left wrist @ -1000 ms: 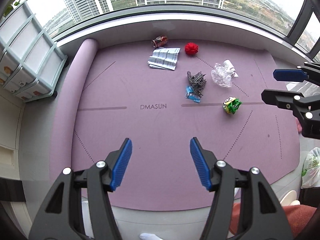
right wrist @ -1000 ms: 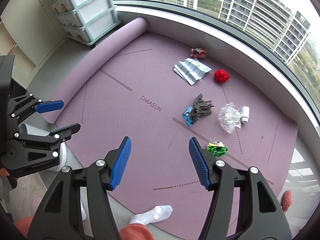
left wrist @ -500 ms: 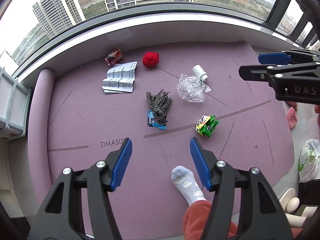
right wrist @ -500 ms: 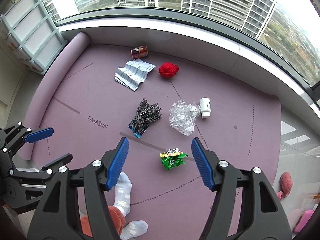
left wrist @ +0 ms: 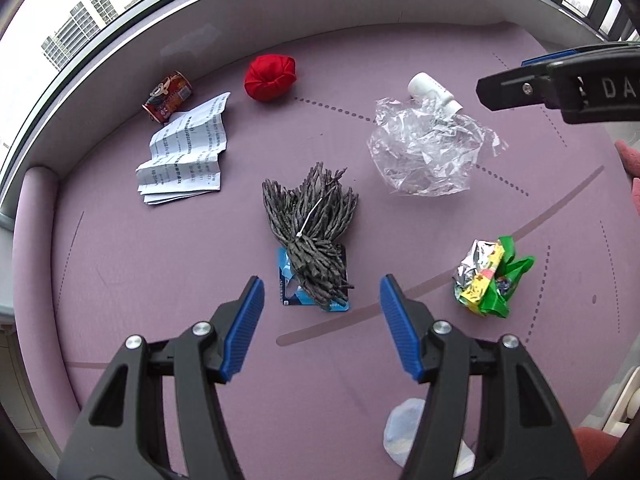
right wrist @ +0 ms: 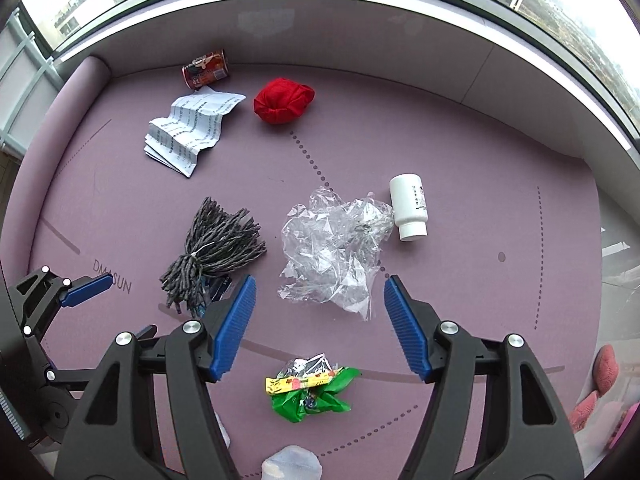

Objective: Collect trash
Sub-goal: 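Move both tools back over the mat toward the mop head and plastic bag, then grasp the grey mop head with left tool while right tool grasps the clear plastic bag, then lift the mop head and plastic bag and carry them over the grey bin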

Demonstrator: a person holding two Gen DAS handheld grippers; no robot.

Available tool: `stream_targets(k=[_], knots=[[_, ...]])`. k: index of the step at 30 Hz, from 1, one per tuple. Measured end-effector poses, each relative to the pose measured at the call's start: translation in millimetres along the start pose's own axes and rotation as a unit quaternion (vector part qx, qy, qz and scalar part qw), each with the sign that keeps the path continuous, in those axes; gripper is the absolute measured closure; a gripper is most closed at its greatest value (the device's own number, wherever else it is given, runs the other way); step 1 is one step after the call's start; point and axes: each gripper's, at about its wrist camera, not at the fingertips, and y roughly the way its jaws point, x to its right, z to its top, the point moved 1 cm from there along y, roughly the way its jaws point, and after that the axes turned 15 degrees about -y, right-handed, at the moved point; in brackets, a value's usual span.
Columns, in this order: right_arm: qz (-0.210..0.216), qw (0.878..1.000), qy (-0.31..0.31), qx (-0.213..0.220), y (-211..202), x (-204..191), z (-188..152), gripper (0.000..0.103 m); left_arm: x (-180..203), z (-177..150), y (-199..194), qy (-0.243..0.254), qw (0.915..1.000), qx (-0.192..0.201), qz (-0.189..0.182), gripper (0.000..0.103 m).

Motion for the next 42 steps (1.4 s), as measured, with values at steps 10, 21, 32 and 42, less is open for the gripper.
stream_targets(k=[10, 21, 32, 42], knots=[[0.032, 0.998, -0.022, -0.041, 98.0, 4.4, -7.6, 0.073, -3.5, 0.8, 103.3, -0.018, 0.9989, -0.017, 0.04, 0.075], [0.052, 0.996, -0.061, -0.037, 36.0, -7.7, 18.2, 0.09, -11.2, 14.9, 40.7, -0.063, 0.9978, -0.009, 0.019, 0.084], [0.078, 0.985, -0.152, -0.018, -92.7, -44.0, 58.2, 0.09, -44.3, 15.4, -95.8, -0.143, 0.989, -0.007, 0.038, 0.084], [0.109, 0.964, -0.241, 0.009, -198.8, -105.0, 74.6, 0.09, -94.3, -24.3, -222.2, -0.247, 0.9654, 0.006, 0.084, 0.084]])
